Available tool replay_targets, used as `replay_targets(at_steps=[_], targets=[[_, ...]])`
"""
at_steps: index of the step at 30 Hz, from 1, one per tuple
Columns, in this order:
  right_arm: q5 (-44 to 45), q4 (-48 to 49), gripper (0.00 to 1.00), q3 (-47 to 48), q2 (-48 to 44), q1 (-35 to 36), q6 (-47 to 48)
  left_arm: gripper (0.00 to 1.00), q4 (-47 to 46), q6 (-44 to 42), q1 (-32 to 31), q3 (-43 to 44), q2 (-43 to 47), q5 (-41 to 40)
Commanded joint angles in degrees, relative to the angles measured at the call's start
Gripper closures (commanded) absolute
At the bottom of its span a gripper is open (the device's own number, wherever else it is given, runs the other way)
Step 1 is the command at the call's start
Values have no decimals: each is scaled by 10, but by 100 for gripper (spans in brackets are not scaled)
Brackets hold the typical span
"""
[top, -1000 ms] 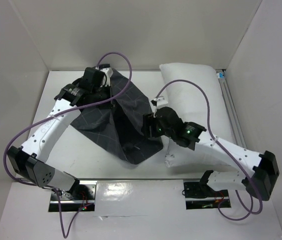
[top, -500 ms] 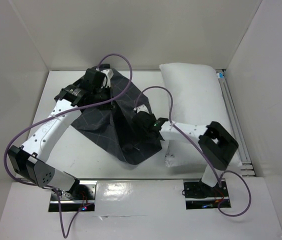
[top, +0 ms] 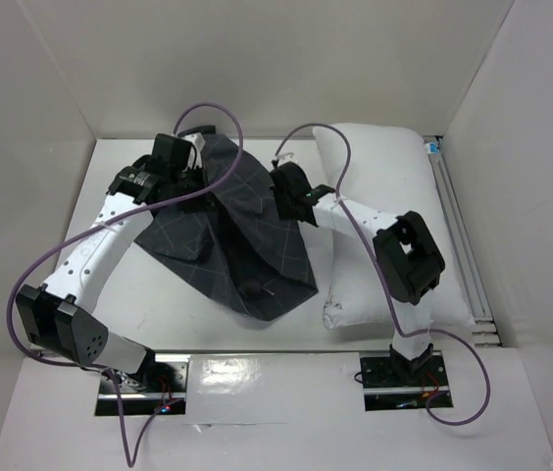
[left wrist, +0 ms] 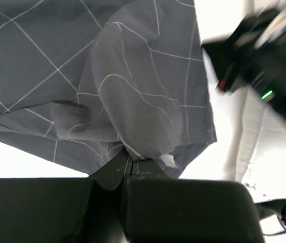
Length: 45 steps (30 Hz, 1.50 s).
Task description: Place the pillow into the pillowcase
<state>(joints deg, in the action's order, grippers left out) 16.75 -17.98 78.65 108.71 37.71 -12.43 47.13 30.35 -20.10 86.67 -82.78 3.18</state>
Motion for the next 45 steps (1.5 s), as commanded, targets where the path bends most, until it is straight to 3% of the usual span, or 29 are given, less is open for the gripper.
replay_targets(at_steps=[1, 4, 9, 16, 25, 33, 35, 38, 39, 41, 43, 45], targets=[[-62, 16, 100, 73, 41, -6, 15, 100, -30, 9, 7, -27, -1, 1], [-110, -6, 100, 119, 80, -6, 2, 100, -49, 32, 14, -84, 4, 1], [-109, -21, 100, 151, 142, -6, -32, 100, -107, 83, 25, -198, 17, 23], [-116, -32, 100, 197, 215, -17, -39, 100, -154, 113, 38, -225, -83, -3], [-138, -26, 100, 299, 333, -17, -34, 100, -170, 106, 131, -187, -157, -12], [-181, -108, 100, 656, 512, -33, -33, 100, -146, 53, 189, -35, -204, 6], [-213, -93, 100, 645, 490, -45, -41, 100, -123, 26, 189, 19, -214, 21], [-240, -16, 91, 514, 362, -50, -54, 100, -74, -9, 171, 60, -215, 31], [-247, 8, 80, 466, 301, -50, -54, 100, -66, -17, 158, 67, -204, 31], [-265, -2, 66, 459, 263, -50, -54, 100, -60, -22, 145, 73, -187, 31], [-270, -40, 44, 452, 219, -43, -33, 100, -55, -28, 125, 73, -163, 38], [-255, -57, 35, 418, 182, -35, -15, 100, -41, -28, 113, 79, -157, 44]])
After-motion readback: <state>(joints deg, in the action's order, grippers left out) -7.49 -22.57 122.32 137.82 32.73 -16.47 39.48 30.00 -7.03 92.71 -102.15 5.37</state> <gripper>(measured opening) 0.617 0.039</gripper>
